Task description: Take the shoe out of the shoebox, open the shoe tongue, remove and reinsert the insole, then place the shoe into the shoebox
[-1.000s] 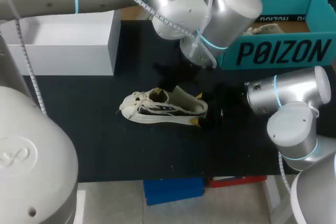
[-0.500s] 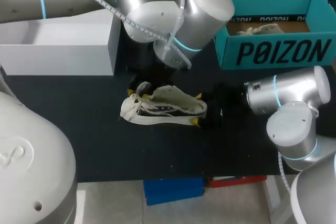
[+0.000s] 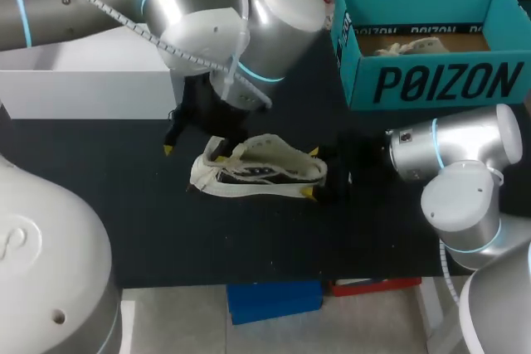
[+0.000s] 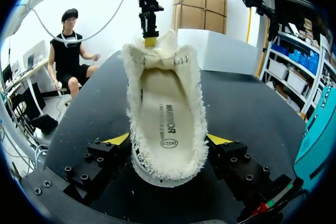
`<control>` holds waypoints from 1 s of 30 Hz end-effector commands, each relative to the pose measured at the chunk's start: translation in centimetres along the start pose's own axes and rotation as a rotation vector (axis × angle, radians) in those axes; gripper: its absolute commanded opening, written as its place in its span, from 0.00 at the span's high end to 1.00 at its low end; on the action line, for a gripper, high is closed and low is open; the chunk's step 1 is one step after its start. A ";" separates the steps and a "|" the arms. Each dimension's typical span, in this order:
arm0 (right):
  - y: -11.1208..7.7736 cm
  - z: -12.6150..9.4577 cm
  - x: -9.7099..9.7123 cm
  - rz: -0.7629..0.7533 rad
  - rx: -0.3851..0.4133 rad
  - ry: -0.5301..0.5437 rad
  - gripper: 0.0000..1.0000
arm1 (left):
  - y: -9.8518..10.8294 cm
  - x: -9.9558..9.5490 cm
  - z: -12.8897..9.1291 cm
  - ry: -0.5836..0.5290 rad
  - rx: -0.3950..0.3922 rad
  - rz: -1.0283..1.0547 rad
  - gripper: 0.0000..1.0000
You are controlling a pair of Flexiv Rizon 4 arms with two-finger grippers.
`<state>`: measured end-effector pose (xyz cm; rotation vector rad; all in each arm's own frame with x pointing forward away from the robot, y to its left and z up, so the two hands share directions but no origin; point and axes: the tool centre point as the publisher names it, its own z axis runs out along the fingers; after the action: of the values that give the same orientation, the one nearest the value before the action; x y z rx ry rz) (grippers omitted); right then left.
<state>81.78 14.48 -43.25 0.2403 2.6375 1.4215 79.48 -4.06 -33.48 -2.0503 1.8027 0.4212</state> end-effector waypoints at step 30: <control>-0.1 0.2 0.0 0.001 0.003 -0.001 1.00 | -1.2 5.7 -8.5 0.663 0.422 1.264 1.00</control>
<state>81.79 14.46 -43.27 0.2406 2.6378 1.4211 80.73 -12.09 -27.32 -1.7176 2.3026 -0.0156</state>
